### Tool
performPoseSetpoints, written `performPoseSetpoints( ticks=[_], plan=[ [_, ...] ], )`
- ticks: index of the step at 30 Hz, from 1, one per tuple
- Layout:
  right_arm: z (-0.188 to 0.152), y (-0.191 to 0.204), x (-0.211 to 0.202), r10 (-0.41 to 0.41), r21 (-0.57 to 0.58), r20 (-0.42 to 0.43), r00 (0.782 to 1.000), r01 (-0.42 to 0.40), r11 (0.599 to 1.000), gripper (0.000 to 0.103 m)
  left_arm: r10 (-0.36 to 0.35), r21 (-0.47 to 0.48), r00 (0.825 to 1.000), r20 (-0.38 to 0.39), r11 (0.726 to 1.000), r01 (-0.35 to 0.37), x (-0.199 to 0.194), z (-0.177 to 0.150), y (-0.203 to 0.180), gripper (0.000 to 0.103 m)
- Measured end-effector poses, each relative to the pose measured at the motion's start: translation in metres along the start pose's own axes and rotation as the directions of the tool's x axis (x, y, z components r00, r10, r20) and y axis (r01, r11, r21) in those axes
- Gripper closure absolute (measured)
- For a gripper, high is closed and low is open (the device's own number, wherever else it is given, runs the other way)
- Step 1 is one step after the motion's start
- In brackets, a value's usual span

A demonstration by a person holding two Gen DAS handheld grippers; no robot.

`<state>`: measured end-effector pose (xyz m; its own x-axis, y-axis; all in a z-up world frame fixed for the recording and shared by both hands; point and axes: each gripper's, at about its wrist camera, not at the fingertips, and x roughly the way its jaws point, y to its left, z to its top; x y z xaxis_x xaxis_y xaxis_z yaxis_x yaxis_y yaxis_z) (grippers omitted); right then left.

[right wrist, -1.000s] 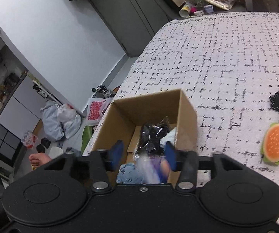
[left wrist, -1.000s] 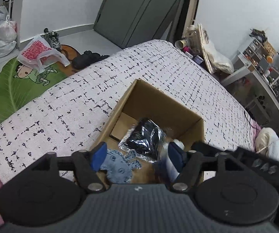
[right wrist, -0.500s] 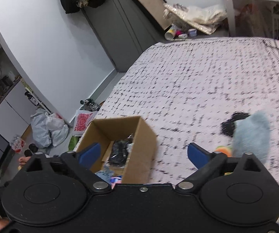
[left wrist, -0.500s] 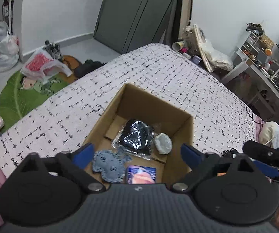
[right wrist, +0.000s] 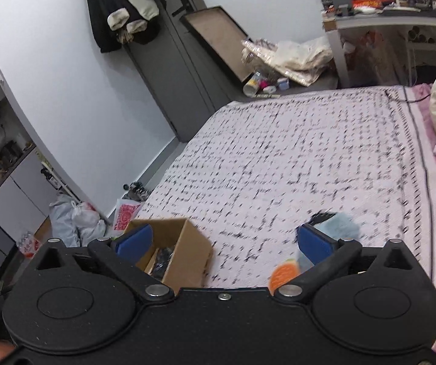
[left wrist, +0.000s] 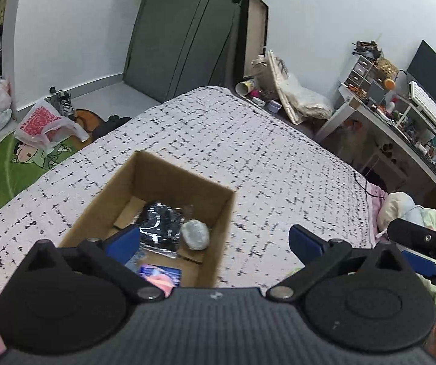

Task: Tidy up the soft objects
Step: 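Move both open grippers to the blue fluffy plush on the bed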

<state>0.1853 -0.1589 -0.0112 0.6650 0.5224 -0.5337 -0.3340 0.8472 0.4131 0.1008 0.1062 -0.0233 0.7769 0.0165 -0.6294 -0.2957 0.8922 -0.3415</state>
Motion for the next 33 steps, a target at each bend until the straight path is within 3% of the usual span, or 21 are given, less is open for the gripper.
performPoseSetpoints(
  ticks=[6, 22, 33],
  plan=[
    [0.009, -0.022, -0.013, -0.018, -0.015, 0.016, 1.0, 0.018, 1.0, 0.0, -0.041, 0.026, 0.999, -0.009, 0.999, 0.041, -0.003, 0.0, -0.027, 0.0],
    [0.026, -0.069, -0.021, 0.004, 0.007, -0.006, 1.0, -0.004, 1.0, 0.0, 0.02, 0.093, 1.0, -0.019, 0.995, -0.018, 0.007, -0.005, -0.081, 0.0],
    [0.032, -0.096, 0.0, -0.022, 0.043, -0.069, 0.997, 0.025, 0.999, 0.0, 0.056, 0.091, 0.997, -0.057, 0.995, -0.05, 0.026, -0.01, -0.097, 0.0]
  ],
)
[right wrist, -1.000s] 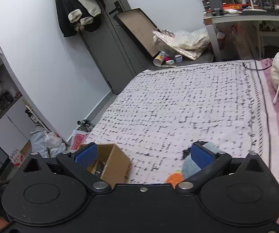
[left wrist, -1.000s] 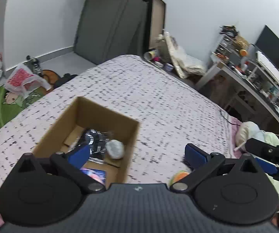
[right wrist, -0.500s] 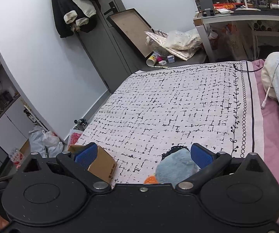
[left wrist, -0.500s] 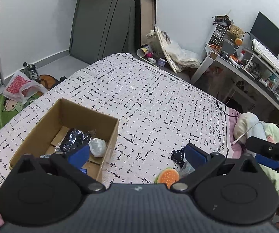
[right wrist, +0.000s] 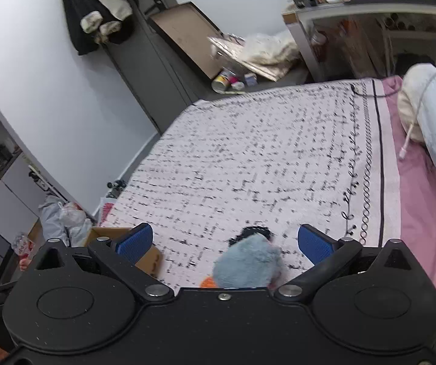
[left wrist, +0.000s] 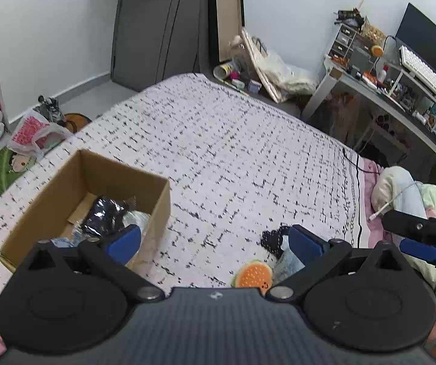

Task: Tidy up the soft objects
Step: 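Move both open grippers to the blue fluffy plush on the bed, then close both grippers on the blue fluffy plush with pink ears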

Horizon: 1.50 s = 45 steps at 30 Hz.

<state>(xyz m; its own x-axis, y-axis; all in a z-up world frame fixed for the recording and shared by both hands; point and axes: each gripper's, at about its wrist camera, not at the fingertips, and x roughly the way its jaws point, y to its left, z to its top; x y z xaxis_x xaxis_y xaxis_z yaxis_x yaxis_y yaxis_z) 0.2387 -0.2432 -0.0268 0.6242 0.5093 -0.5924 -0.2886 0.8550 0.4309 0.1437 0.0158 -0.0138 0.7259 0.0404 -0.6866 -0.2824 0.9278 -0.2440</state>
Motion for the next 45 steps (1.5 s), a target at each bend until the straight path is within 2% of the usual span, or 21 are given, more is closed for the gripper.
performPoseSetpoints(
  ticks=[6, 14, 15, 18, 20, 22, 23, 25, 32, 35, 40, 43, 45],
  plan=[
    [-0.013, -0.032, 0.022, 0.018, 0.12, -0.036, 0.999, -0.013, 0.993, 0.0, 0.001, -0.003, 1.0, -0.031, 1.0, -0.001, 0.02, -0.008, -0.009, 0.001],
    [-0.023, -0.054, 0.029, 0.038, 0.187, -0.04, 0.999, -0.03, 0.982, 0.007, -0.034, 0.032, 0.998, -0.061, 0.999, 0.036, 0.045, -0.019, -0.03, 0.004],
    [-0.023, -0.058, 0.03, 0.033, 0.199, -0.041, 0.999, -0.024, 0.98, 0.008, -0.04, 0.046, 0.998, -0.058, 0.998, 0.043, 0.046, -0.021, -0.035, 0.006],
    [-0.027, -0.073, 0.035, 0.027, 0.256, -0.066, 0.997, -0.01, 0.967, 0.024, -0.068, 0.092, 0.996, -0.053, 0.993, 0.072, 0.05, -0.028, -0.051, 0.014],
    [-0.031, -0.079, 0.038, 0.027, 0.28, -0.087, 0.996, -0.001, 0.96, 0.029, -0.091, 0.112, 0.995, -0.051, 0.989, 0.096, 0.054, -0.033, -0.062, 0.023],
    [-0.034, -0.085, 0.039, 0.03, 0.298, -0.102, 0.994, 0.002, 0.954, 0.034, -0.105, 0.125, 0.993, -0.05, 0.986, 0.111, 0.058, -0.038, -0.071, 0.039],
    [-0.036, -0.088, 0.039, 0.034, 0.311, -0.105, 0.994, 0.001, 0.951, 0.039, -0.109, 0.131, 0.993, -0.053, 0.985, 0.115, 0.06, -0.041, -0.075, 0.042],
    [-0.038, -0.093, 0.036, 0.04, 0.327, -0.107, 0.993, -0.003, 0.945, 0.041, -0.125, 0.142, 0.99, -0.06, 0.981, 0.132, 0.063, -0.045, -0.081, 0.05],
    [-0.037, -0.105, 0.03, 0.018, 0.357, -0.095, 0.995, 0.017, 0.934, 0.041, -0.184, 0.197, 0.977, -0.106, 0.959, 0.203, 0.077, -0.057, -0.106, 0.049],
    [-0.038, -0.107, 0.032, 0.025, 0.36, -0.099, 0.995, 0.013, 0.933, 0.041, -0.163, 0.221, 0.979, -0.121, 0.957, 0.187, 0.087, -0.063, -0.113, 0.047],
    [-0.038, -0.106, 0.037, 0.015, 0.353, -0.112, 0.994, 0.025, 0.935, 0.04, -0.119, 0.289, 0.985, -0.126, 0.945, 0.152, 0.101, -0.071, -0.12, 0.032],
    [-0.04, -0.105, 0.041, 0.019, 0.358, -0.127, 0.992, 0.028, 0.933, 0.04, -0.118, 0.308, 0.985, -0.128, 0.939, 0.153, 0.105, -0.073, -0.122, 0.023],
    [-0.041, -0.104, 0.042, 0.019, 0.354, -0.131, 0.991, 0.029, 0.935, 0.04, -0.099, 0.327, 0.987, -0.126, 0.935, 0.136, 0.108, -0.074, -0.122, 0.021]
  ],
)
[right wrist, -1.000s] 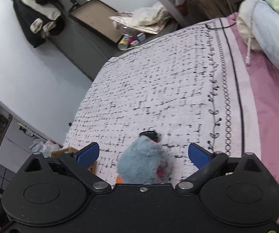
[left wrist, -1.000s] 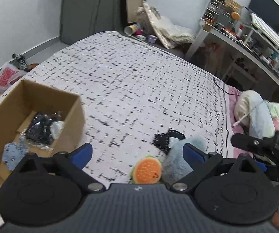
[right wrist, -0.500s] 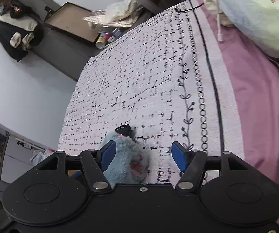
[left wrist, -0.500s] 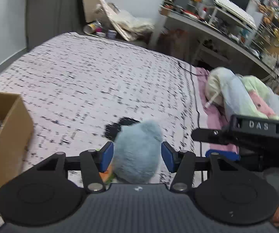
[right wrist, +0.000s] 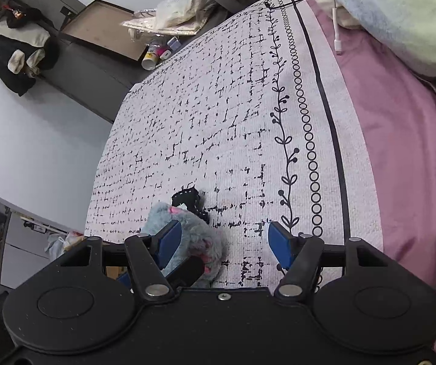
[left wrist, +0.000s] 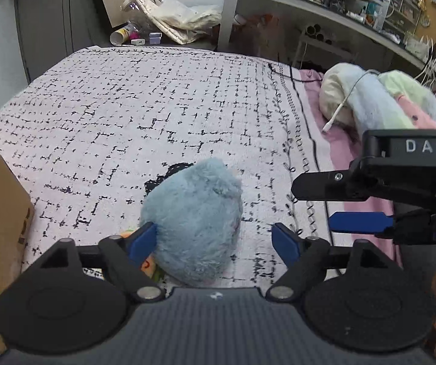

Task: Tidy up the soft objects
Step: 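Close both grippers on the blue fluffy plush with pink ears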

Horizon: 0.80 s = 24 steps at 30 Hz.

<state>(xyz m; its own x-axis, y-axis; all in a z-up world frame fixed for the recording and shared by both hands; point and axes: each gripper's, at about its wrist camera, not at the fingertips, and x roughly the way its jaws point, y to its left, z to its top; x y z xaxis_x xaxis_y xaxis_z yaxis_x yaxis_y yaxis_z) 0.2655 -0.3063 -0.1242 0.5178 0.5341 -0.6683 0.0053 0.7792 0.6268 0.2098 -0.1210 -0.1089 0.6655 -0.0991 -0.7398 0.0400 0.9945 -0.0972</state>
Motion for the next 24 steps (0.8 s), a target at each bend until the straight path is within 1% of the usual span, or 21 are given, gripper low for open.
performPoseSetpoints(
  ticks=[3, 5, 8, 11, 13, 14, 16, 19, 22, 24],
  plan=[
    [-0.001, 0.001, 0.002, -0.005, -0.009, 0.003, 1.0, 0.005, 1.0, 0.04, 0.037, 0.019, 0.999, 0.004, 0.999, -0.038, 0.004, -0.001, 0.001, 0.021],
    [-0.001, -0.001, 0.003, -0.005, 0.001, 0.002, 1.0, 0.005, 1.0, 0.04, 0.055, 0.004, 0.998, 0.004, 0.998, -0.055, 0.007, -0.002, 0.006, 0.021],
    [-0.003, 0.0, 0.007, -0.002, 0.003, -0.004, 1.0, 0.002, 1.0, 0.04, 0.052, -0.037, 0.999, 0.011, 0.998, -0.052, 0.009, -0.002, 0.017, 0.022],
    [-0.005, 0.004, 0.011, 0.002, -0.014, -0.009, 1.0, -0.002, 1.0, 0.04, 0.048, -0.056, 0.999, 0.012, 0.997, -0.047, 0.009, -0.001, 0.026, 0.029],
    [-0.008, 0.006, 0.015, 0.002, -0.021, -0.014, 1.0, -0.002, 1.0, 0.04, 0.038, -0.072, 0.999, 0.026, 0.997, -0.036, 0.006, 0.0, 0.031, 0.046],
    [-0.009, 0.007, 0.018, 0.0, -0.022, -0.018, 1.0, 0.0, 1.0, 0.04, 0.034, -0.089, 0.999, 0.025, 0.996, -0.031, 0.005, 0.001, 0.035, 0.047],
    [-0.011, 0.007, 0.023, 0.0, -0.011, -0.028, 1.0, 0.0, 1.0, 0.04, 0.026, -0.117, 0.999, 0.028, 0.993, -0.023, 0.003, 0.002, 0.04, 0.054],
    [-0.013, 0.009, 0.029, 0.012, 0.008, -0.04, 0.999, -0.011, 1.0, 0.04, 0.015, -0.148, 0.999, 0.034, 0.989, -0.009, 0.0, 0.003, 0.048, 0.059],
    [-0.015, 0.014, 0.034, 0.032, 0.014, -0.049, 0.998, -0.031, 0.999, 0.04, -0.005, -0.2, 0.999, 0.033, 0.98, 0.012, -0.003, 0.002, 0.057, 0.061],
    [-0.017, 0.018, 0.035, 0.039, 0.009, -0.05, 0.998, -0.038, 0.999, 0.041, -0.007, -0.203, 0.999, 0.037, 0.979, 0.014, -0.006, 0.002, 0.06, 0.061]
  ],
)
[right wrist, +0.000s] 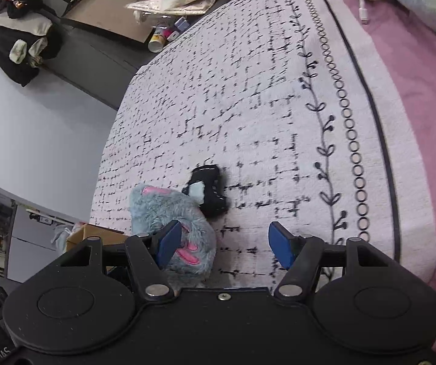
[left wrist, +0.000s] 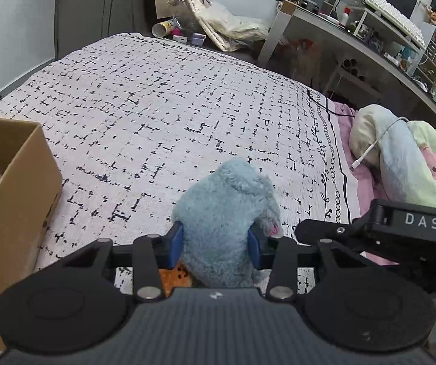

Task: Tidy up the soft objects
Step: 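Close both grippers on the blue fluffy plush with pink ears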

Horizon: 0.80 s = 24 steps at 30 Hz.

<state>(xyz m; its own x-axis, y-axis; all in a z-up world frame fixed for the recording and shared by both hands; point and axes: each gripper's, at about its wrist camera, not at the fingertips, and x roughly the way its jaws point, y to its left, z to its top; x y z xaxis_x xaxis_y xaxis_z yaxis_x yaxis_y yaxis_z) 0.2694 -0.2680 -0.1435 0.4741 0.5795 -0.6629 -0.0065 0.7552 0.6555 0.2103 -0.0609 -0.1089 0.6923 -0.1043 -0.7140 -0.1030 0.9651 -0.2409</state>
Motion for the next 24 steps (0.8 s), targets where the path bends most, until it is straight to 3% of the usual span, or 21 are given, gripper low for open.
performPoseSetpoints(
  ticks=[7, 10, 14, 18, 21, 24],
  plan=[
    [-0.004, 0.003, 0.003, 0.057, 0.024, -0.026, 0.998, -0.056, 0.998, 0.049, -0.068, -0.097, 0.998, -0.018, 0.993, 0.066, -0.009, 0.004, 0.02, 0.062],
    [-0.007, 0.005, 0.007, 0.095, 0.039, -0.045, 0.994, -0.094, 0.995, 0.059, -0.122, -0.14, 0.992, -0.026, 0.983, 0.117, -0.014, 0.007, 0.027, 0.062],
    [-0.012, 0.01, 0.013, 0.141, 0.035, -0.046, 0.989, -0.14, 0.99, 0.084, -0.189, -0.206, 0.98, -0.06, 0.963, 0.174, -0.016, 0.011, 0.035, 0.062],
    [-0.015, 0.021, 0.007, 0.155, -0.008, -0.025, 0.988, -0.155, 0.988, 0.087, -0.178, -0.157, 0.982, -0.057, 0.973, 0.167, -0.023, 0.014, 0.035, 0.062],
    [-0.02, 0.032, 0.002, 0.144, -0.037, -0.007, 0.989, -0.145, 0.989, 0.089, -0.116, -0.063, 0.992, -0.045, 0.992, 0.113, -0.031, 0.016, 0.028, 0.063],
    [-0.024, 0.043, -0.003, 0.129, -0.065, 0.009, 0.992, -0.128, 0.99, 0.09, -0.068, 0.027, 0.997, -0.036, 0.997, 0.069, -0.036, 0.015, 0.02, 0.073]
  ],
)
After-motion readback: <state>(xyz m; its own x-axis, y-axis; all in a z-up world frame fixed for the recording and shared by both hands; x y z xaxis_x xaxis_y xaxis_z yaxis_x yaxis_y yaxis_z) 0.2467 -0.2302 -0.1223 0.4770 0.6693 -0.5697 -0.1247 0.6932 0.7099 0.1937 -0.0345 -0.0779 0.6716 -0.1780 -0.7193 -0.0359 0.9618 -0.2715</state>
